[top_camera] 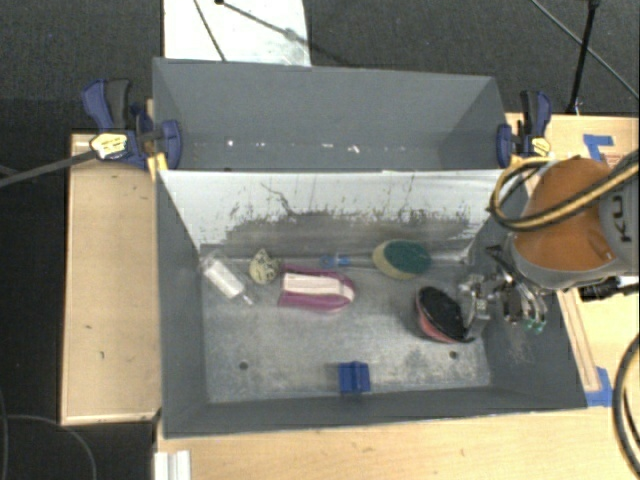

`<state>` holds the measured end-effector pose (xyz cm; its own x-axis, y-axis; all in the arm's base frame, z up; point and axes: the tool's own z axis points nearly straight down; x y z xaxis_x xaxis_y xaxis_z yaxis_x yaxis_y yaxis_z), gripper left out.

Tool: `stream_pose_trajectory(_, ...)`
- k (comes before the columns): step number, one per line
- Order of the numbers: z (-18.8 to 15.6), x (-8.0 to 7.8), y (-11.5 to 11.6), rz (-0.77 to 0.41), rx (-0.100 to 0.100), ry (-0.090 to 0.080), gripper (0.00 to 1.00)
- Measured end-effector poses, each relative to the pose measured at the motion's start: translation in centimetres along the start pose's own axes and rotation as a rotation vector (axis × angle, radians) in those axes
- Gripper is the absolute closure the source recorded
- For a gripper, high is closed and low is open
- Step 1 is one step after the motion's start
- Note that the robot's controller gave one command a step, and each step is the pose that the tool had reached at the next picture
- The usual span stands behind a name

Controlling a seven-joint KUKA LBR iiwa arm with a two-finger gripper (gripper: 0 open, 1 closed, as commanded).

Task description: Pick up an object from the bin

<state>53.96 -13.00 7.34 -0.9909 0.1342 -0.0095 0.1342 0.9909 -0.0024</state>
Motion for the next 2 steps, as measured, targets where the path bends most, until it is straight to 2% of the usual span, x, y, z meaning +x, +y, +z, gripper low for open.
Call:
stream_pose_trajectory(1, 0.0, 0.0, 0.1, -0.001, -0.001, 0.000, 0.00)
stream_pose_trajectory(2, -3.7, -2.6, 0.4, -0.018, -0.001, 0.000, 0.00)
